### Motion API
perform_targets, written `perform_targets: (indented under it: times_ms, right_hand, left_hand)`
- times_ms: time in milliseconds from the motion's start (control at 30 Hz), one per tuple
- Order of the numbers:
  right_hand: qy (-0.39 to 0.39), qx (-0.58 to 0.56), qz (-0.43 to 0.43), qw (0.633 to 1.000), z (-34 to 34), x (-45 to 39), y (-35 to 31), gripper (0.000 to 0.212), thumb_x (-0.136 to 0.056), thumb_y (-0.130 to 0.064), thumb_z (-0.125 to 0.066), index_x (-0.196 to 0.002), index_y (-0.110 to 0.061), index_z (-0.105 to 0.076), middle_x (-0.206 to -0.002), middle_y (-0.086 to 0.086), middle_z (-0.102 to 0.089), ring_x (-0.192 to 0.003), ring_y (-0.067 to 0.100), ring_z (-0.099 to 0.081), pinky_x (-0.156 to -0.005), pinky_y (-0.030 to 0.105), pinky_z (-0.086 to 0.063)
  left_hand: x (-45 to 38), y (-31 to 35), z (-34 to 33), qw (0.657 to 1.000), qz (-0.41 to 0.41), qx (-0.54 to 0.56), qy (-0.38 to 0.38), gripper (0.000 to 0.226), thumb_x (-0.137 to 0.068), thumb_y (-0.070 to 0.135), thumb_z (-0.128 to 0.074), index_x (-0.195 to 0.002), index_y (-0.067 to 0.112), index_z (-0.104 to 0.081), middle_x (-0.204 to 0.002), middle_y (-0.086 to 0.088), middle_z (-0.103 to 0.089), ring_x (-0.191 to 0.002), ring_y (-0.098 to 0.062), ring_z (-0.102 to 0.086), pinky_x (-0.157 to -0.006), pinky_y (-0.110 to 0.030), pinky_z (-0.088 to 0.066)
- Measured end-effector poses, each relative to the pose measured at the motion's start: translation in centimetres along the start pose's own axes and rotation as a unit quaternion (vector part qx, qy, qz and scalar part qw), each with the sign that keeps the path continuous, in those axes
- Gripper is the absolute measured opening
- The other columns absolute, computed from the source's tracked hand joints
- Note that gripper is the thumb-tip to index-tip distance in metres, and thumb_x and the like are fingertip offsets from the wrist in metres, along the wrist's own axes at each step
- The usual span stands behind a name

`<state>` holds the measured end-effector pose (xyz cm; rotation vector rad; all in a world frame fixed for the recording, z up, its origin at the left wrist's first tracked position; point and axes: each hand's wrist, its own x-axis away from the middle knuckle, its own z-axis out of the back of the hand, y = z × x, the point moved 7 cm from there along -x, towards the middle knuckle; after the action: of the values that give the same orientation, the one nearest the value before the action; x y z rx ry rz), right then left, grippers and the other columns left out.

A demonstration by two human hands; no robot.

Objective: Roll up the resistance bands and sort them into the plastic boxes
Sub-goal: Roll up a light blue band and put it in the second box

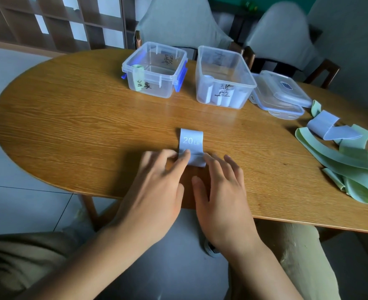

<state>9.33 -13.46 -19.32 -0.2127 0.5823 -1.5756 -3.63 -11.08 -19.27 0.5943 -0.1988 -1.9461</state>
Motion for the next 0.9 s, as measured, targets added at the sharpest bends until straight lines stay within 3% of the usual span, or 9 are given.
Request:
perform_targets:
  times_ms: [100,267,400,533,667,767,833,900]
  right_hand:
    - [-0.007,0.017,0.003,1.0,0.1,-0.7,0.2,0.051,-0.102,-0.032,-0.047,-0.151,-0.02,-0.039,-0.158,0.0,-0.036,-0.15,0.023,-0.013,-0.122,0.04,-0.021]
    - [-0.018,0.043,0.0,0.999,0.2,-2.0,0.2,0.052,-0.103,-0.037,-0.044,-0.153,-0.023,-0.036,-0.16,0.001,-0.031,-0.151,0.023,-0.008,-0.121,0.04,-0.02]
    - [-0.024,0.069,0.0,0.997,0.2,-2.5,0.2,0.052,-0.103,-0.036,-0.045,-0.153,-0.024,-0.036,-0.161,0.005,-0.03,-0.152,0.026,-0.008,-0.119,0.042,-0.021]
    - [-0.04,0.078,0.005,0.996,0.3,-2.9,0.1,0.053,-0.102,-0.036,-0.046,-0.153,-0.024,-0.037,-0.161,0.008,-0.03,-0.152,0.028,-0.009,-0.12,0.045,-0.023]
    - [-0.071,0.084,0.013,0.994,0.7,-3.9,0.3,0.052,-0.102,-0.035,-0.043,-0.152,-0.024,-0.037,-0.163,0.006,-0.025,-0.152,0.025,-0.006,-0.122,0.043,-0.02]
    - [-0.031,0.049,0.039,0.998,1.2,-4.6,0.1,0.042,-0.1,-0.024,-0.042,-0.141,-0.017,-0.054,-0.153,0.009,-0.042,-0.143,0.029,-0.027,-0.117,0.039,-0.03]
    - [0.034,0.021,0.065,0.997,1.7,-4.4,-0.2,0.038,-0.094,-0.013,-0.046,-0.128,-0.011,-0.064,-0.134,0.008,-0.06,-0.125,0.03,-0.048,-0.106,0.03,-0.037]
    - [0.072,-0.008,0.079,0.994,1.8,-3.7,-0.5,0.036,-0.089,-0.004,-0.05,-0.121,-0.01,-0.068,-0.12,0.005,-0.067,-0.112,0.028,-0.057,-0.097,0.024,-0.04]
  left_hand:
    - [-0.6,-0.2,-0.2,0.999,0.005,-0.034,-0.009,0.062,-0.087,0.022,-0.033,-0.148,0.018,-0.046,-0.133,-0.007,-0.049,-0.119,-0.029,-0.042,-0.103,-0.044,-0.045]
    - [-1.8,-0.5,-0.1,0.998,0.016,-0.05,-0.02,0.066,-0.086,0.032,-0.023,-0.145,0.022,-0.049,-0.14,-0.006,-0.045,-0.125,-0.03,-0.04,-0.104,-0.046,-0.045]
    - [-1.8,0.6,0.5,0.997,-0.022,-0.067,-0.018,0.06,-0.088,0.029,-0.026,-0.138,0.017,-0.057,-0.142,-0.004,-0.048,-0.127,-0.029,-0.043,-0.099,-0.042,-0.05]
    - [-1.4,1.3,0.4,0.994,-0.034,-0.099,-0.03,0.057,-0.087,0.028,-0.031,-0.136,0.015,-0.058,-0.137,0.001,-0.055,-0.126,-0.022,-0.05,-0.086,-0.036,-0.054]
    - [-1.5,0.8,0.1,0.993,-0.02,-0.106,-0.04,0.059,-0.087,0.029,-0.031,-0.141,0.018,-0.053,-0.142,-0.001,-0.049,-0.128,-0.025,-0.046,-0.087,-0.038,-0.053]
    - [-1.7,0.4,0.0,0.995,-0.007,-0.098,-0.033,0.055,-0.086,0.025,-0.042,-0.14,0.022,-0.053,-0.138,-0.002,-0.048,-0.125,-0.027,-0.045,-0.084,-0.038,-0.054]
    - [-2.1,0.2,0.1,0.996,0.002,-0.09,-0.028,0.056,-0.084,0.024,-0.047,-0.14,0.026,-0.053,-0.132,-0.002,-0.048,-0.122,-0.026,-0.045,-0.08,-0.037,-0.053]
    - [-2.4,-0.1,0.1,0.997,0.0,-0.078,-0.023,0.059,-0.084,0.025,-0.045,-0.142,0.028,-0.05,-0.13,-0.001,-0.046,-0.119,-0.026,-0.043,-0.082,-0.038,-0.052]
